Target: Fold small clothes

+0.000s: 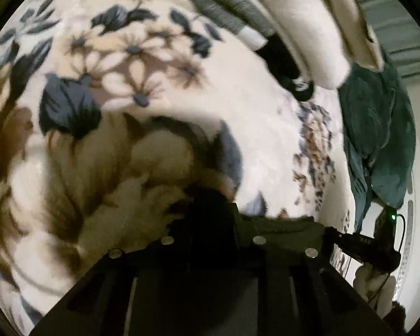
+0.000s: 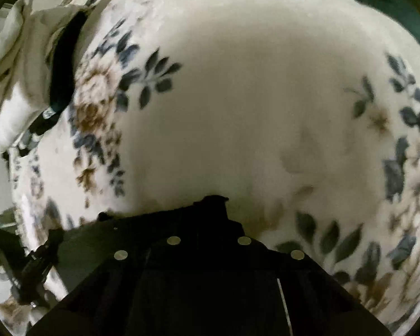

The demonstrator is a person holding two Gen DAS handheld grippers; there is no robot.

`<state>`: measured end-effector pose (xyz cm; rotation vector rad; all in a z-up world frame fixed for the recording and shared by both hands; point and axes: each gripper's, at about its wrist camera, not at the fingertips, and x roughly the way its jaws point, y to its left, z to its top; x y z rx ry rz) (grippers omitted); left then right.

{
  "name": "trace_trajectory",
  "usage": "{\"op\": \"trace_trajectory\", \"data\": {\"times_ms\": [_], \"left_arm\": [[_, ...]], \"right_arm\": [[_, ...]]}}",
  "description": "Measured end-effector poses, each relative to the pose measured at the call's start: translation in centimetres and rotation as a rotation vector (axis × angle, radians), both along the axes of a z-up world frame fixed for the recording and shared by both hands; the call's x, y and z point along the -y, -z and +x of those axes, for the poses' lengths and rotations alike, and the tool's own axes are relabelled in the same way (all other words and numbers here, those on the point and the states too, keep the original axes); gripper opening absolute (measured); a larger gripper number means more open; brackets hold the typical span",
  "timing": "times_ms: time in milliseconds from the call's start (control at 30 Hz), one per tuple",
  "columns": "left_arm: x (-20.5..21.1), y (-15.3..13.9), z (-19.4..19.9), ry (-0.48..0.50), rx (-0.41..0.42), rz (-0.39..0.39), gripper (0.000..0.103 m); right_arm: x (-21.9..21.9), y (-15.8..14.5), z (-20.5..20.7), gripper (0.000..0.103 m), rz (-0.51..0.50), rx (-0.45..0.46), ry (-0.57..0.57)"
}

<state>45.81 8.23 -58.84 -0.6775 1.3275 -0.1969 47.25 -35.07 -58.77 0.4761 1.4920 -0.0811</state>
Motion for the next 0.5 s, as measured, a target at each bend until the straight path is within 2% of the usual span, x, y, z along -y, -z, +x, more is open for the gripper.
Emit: {"op": "trace_trajectory", "data": {"times_ms": [100, 167, 200, 233, 267, 300, 367, 433, 500], "left_arm": [[-0.4, 0.1, 0.3, -0.016, -0.032, -0.039, 0.018], [-0.8, -0.9, 0.0, -0.015, -0.030, -0.055, 0.027], [-1.1, -1.6, -0.5, -0.012, -0.024, -0.087, 0.033], [-1.4, -2.1, -0.9, -0.013, -0.013, -0.111, 0.059], [-1.7, -2.9, -1.8, -0.010, 0.002, -0.133, 0.088], [-1.9, -3.5, -2.7, -0.005, 0.008, -0.147, 0.089], [-2.3, -3.9, -4.3, 0.006, -0.001, -0.184, 0.089], [-2.7, -3.4, -6.6, -0.001, -0.042, -0.213, 0.089], [-2.7, -2.6, -9.0, -0.003, -0.086, -0.240, 0.089]], "right_arm": [[0.2, 0.5, 0.2, 0.007, 0.014, -0.024, 0.022], [0.9, 0.3, 0.1, 0.008, 0.074, -0.045, 0.018], [1.6, -0.2, -0.3, 0.015, 0.121, -0.053, 0.020], [2.6, -0.9, -1.2, 0.021, 0.164, -0.062, 0.031], [3.4, -1.4, -2.0, 0.038, 0.184, -0.064, 0.045], [4.6, -2.4, -3.7, 0.049, 0.214, -0.048, 0.078], [6.2, -3.8, -8.0, 0.054, 0.260, -0.032, 0.135], [6.7, -3.8, -12.0, 0.056, 0.297, -0.053, 0.191], [6.6, -2.4, -17.5, 0.058, 0.375, -0.096, 0.281]]}}
